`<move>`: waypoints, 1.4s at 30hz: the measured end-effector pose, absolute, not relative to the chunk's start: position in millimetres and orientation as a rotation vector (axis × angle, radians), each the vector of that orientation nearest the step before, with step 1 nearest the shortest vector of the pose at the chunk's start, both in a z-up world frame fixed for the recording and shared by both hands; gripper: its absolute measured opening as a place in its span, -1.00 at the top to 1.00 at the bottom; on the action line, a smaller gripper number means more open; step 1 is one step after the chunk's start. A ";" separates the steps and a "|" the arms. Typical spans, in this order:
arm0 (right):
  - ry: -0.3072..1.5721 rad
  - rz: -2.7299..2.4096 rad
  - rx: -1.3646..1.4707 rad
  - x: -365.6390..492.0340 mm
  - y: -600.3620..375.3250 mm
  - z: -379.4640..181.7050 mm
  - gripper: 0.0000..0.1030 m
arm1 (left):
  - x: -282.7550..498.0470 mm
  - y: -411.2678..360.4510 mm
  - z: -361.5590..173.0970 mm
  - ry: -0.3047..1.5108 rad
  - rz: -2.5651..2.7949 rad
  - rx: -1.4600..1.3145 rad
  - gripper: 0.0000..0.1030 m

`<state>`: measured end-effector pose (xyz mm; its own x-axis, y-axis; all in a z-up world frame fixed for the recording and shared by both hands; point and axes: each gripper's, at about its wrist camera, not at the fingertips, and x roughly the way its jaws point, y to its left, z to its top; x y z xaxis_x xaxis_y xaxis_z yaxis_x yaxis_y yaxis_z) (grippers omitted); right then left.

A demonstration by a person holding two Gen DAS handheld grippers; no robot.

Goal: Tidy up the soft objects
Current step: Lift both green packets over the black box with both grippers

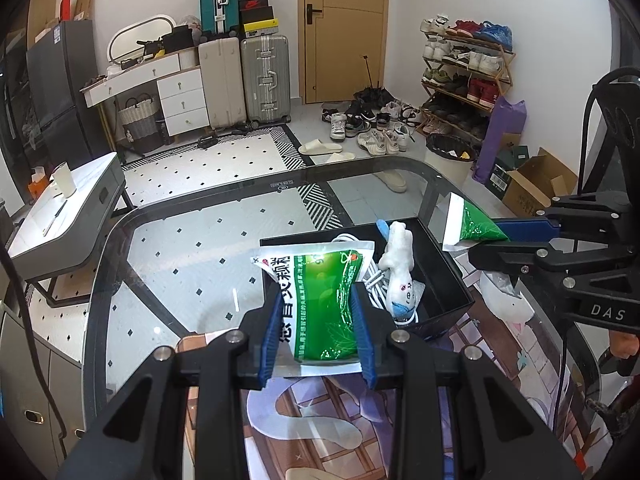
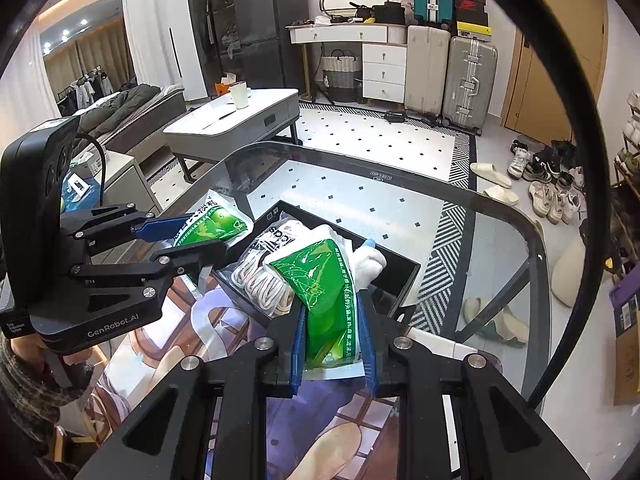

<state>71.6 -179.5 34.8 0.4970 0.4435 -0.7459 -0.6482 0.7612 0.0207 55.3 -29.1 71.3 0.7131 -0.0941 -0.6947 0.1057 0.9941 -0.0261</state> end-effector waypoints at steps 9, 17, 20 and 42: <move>0.819 0.680 -0.271 85.3 -176.6 30.9 0.56 | 71.2 -28.4 73.1 0.774 -0.112 0.007 0.39; 0.819 0.685 -0.267 98.0 -175.2 32.8 0.56 | 81.7 -26.8 71.5 0.772 -0.123 0.008 0.39; 0.819 0.680 -0.260 103.3 -174.8 32.6 0.56 | 87.4 -28.2 71.2 0.772 -0.127 0.011 0.39; 0.888 0.708 -0.252 137.0 -154.8 3.7 0.56 | 119.8 -31.8 45.7 0.814 -0.146 0.004 0.39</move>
<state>137.0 -154.8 3.7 0.4245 0.4593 -0.7803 -0.6589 0.7478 0.0816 119.8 -31.8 45.7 0.6774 -0.1281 -0.7243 0.1309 0.9900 -0.0527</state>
